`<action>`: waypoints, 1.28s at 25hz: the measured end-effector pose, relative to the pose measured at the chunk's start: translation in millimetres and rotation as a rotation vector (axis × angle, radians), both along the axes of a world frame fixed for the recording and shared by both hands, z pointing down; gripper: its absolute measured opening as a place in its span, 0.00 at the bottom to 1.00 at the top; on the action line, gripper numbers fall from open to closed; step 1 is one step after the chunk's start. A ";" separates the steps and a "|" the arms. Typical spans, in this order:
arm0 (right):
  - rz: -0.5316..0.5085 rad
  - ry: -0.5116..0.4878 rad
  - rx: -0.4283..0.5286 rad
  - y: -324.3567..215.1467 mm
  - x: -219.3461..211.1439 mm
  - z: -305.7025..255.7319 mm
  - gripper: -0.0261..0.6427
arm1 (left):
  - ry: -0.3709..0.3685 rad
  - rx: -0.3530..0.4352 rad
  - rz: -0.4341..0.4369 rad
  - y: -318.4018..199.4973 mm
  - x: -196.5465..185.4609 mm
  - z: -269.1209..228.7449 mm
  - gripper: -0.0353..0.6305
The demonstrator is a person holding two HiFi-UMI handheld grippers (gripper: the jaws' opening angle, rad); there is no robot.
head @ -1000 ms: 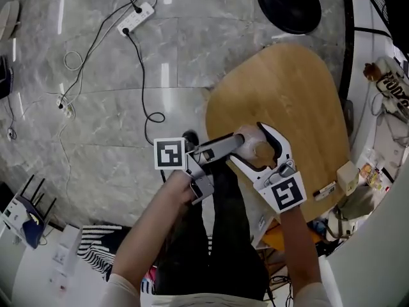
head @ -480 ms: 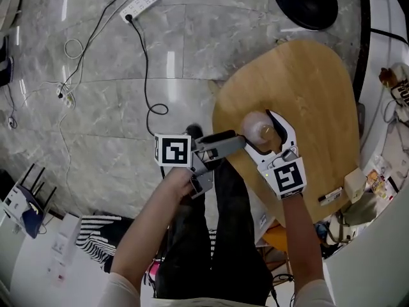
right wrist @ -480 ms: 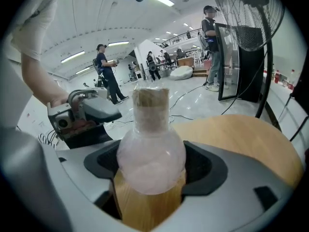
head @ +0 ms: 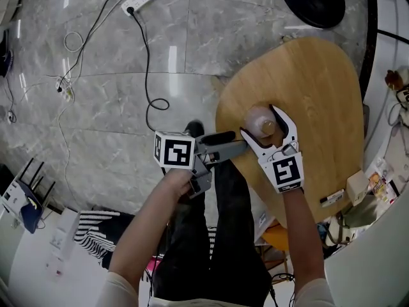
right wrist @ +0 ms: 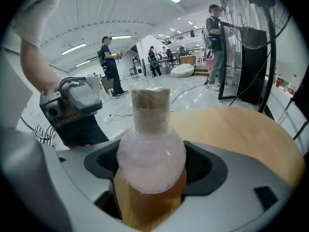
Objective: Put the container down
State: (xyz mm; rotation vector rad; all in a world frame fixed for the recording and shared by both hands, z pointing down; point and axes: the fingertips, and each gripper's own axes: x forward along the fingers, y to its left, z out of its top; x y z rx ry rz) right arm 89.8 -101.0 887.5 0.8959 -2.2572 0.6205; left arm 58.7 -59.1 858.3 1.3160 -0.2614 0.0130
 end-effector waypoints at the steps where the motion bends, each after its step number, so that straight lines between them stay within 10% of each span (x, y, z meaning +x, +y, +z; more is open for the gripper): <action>1: -0.002 0.007 0.005 -0.4 0.4 0.9 0.62 | -0.002 0.002 -0.002 -0.1 -0.8 1.0 0.54; 22: -0.022 0.085 0.033 1.1 4.1 -42.7 0.62 | -0.007 0.053 0.019 5.4 -8.8 -51.6 0.54; 32: 0.102 0.010 0.045 22.1 0.1 -176.5 0.46 | -0.047 0.299 0.170 7.1 -19.0 -173.2 0.53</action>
